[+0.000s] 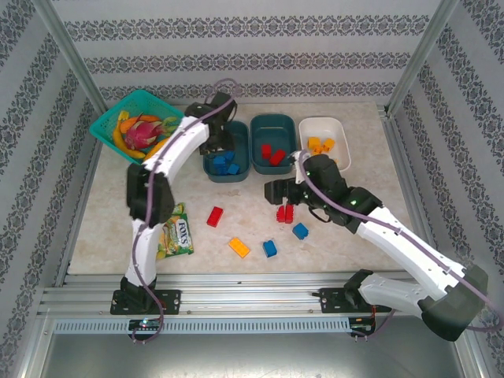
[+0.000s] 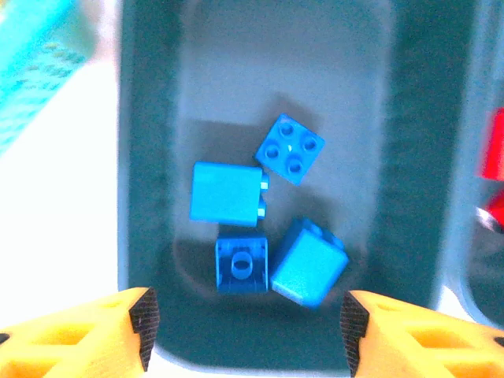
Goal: Sort the legos into containers by color
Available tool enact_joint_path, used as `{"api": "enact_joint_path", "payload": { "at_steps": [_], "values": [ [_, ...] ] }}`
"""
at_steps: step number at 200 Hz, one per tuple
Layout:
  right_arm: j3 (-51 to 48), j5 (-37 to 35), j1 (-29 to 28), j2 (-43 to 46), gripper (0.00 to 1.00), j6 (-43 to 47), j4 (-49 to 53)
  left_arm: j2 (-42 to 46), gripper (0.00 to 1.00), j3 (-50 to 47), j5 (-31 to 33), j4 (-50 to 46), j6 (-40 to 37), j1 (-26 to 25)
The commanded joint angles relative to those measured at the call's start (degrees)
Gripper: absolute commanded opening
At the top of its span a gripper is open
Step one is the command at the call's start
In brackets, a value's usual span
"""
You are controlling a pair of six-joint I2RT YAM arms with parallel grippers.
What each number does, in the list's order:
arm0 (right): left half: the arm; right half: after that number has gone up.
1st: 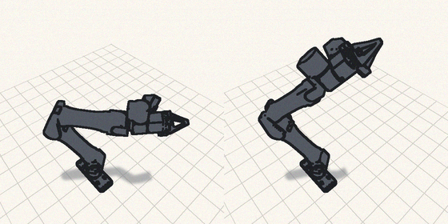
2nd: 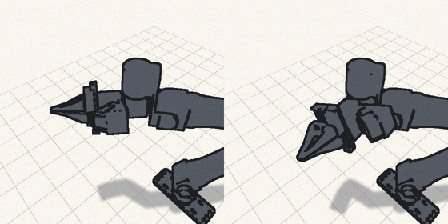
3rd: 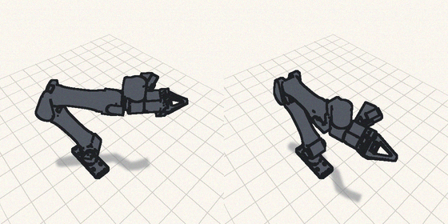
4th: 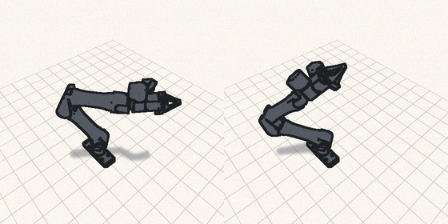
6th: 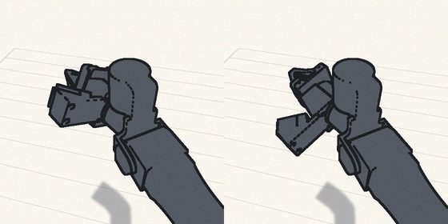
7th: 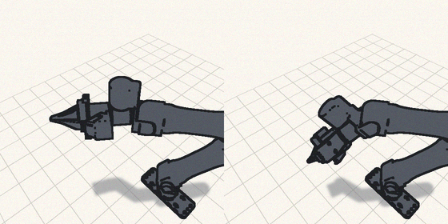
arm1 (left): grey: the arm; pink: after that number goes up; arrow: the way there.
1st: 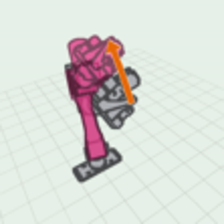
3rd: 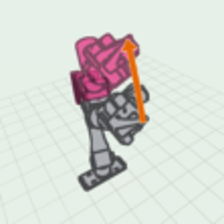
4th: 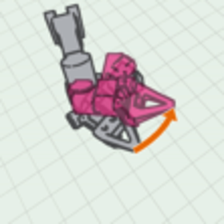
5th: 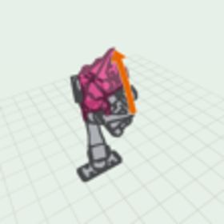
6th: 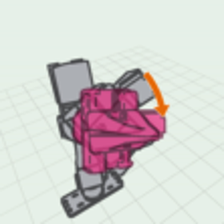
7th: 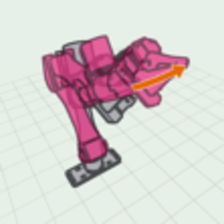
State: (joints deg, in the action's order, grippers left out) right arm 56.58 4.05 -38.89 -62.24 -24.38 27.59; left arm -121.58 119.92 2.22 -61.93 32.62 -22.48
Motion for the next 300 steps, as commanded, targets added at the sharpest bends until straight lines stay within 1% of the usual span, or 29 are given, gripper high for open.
{"api": "enact_joint_path", "payload": {
  "at_steps": [1, 40, 60, 85, 114, 136, 164, 189, 201, 213, 246, 260, 273, 284, 300],
  "values": [
    [0.63, -2.8, -5.03, -1.9, 0.9, 6.16, 5.48, 16.51, 0.66, -10.03, -3.39, 4.1, 3.89, 0.51],
    [0.51, -2.96, -15.62, -9.16, 0.9, 8.93, 6.24, 42.31, 0.67, -38.37, -9.86, 10.2, 8.18, 0.41],
    [0.88, -0.97, -19.26, -14.5, 0.9, 9.0, 5.42, 55.63, 0.68, -49.39, -11.09, 10.38, 9.51, 0.39],
    [3.91, 0.98, -21.99, -23.25, 0.88, 9.37, 6.45, 69.05, 0.7, -57.92, -11.31, 7.04, 11.08, 0.34],
    [8.7, 1.23, -23.86, -33.12, 0.82, 9.53, 8.28, 77.56, 0.69, -61.69, -12.61, 3.95, 12.2, 0.34],
    [11.48, 0.86, -24.86, -38.43, 0.81, 8.97, 8.92, 81.27, 0.69, -62.55, -12.89, 3.76, 12.43, 0.39],
    [14.36, -1.04, -25.18, -43.36, 0.81, 7.66, 11.2, 82.03, 0.69, -61.8, -13.29, 3.47, 12.45, 0.41],
    [15.24, -3.8, -25.18, -46.03, 0.76, 6.99, 12.66, 82.03, 0.69, -61.04, -13.39, 3.24, 12.05, 0.41],
    [15.31, -4.1, -25.16, -46.63, 0.72, 6.96, 12.55, 82.03, 0.69, -61.01, -13.67, 3.39, 12.08, 0.38],
    [15.51, -4.14, -25.18, -47.34, 0.65, 6.88, 12.62, 81.97, 0.69, -61.15, -14.03, 3.63, 12.16, 0.42],
    [15.93, -4.99, -25.16, -48.76, 0.41, 6.46, 12.48, 81.97, 0.69, -61.9, -14.92, 5.43, 12.64, 0.41],
    [16.02, -5.59, -25.18, -48.45, 0.32, 6.29, 12.4, 81.69, 0.69, -61.96, -15.05, 6.01, 12.64, 0.33],
    [16.26, -6.22, -24.94, -47.28, 0.28, 5.98, 12.56, 81.1, 0.68, -61.86, -15.62, 6.63, 12.48, 0.37],
    [16.42, -6.66, -24.21, -45.44, 0.27, 5.47, 12.87, 80.34, 0.68, -61.59, -16.39, 7.41, 12.27, 0.35],
    [16.8, -7.08, -21.5, -41.54, 0.26, 4.56, 13.83, 78.73, 0.68, -60.97, -17.6, 8.81, 11.9, 0.31]
  ]
}}
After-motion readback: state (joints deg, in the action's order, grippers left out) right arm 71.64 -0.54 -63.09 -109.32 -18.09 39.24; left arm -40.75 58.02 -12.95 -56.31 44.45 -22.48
